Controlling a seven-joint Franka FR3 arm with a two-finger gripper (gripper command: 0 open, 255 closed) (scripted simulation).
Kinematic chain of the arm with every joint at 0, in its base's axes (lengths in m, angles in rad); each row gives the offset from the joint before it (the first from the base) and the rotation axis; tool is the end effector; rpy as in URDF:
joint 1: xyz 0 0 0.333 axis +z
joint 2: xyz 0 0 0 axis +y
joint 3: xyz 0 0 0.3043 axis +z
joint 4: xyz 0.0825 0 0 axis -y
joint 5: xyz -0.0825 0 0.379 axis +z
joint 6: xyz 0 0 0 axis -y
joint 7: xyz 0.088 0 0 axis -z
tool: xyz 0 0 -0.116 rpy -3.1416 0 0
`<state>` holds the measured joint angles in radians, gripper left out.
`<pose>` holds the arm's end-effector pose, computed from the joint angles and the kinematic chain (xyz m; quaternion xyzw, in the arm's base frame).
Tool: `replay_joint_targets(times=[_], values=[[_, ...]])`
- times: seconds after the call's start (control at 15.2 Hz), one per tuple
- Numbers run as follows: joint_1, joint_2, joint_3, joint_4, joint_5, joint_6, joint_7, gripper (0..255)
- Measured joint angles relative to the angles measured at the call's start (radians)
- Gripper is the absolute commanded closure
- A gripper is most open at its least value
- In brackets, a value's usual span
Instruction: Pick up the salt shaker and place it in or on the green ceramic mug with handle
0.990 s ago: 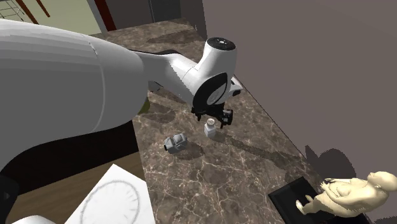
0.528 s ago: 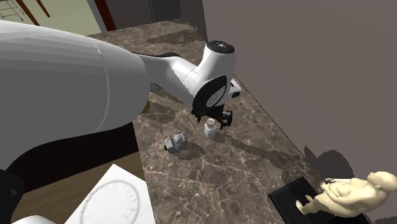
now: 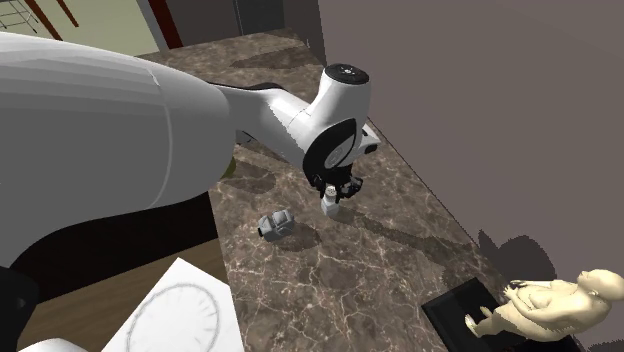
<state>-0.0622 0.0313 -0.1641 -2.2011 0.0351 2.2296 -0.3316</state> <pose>0.5162 -0.1174 0.3508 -0.9991 -0.0419 -0.0020 0.0112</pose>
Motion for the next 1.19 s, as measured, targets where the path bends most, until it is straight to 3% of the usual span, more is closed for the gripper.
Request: replay_joint_targets(times=[0.33,1.19], values=[[0.0,-0.007,0.0,0.007,-0.002,-0.014,0.002,255],[0.0,-0.081,0.0,0.105,-0.019,-0.185,0.015,255]])
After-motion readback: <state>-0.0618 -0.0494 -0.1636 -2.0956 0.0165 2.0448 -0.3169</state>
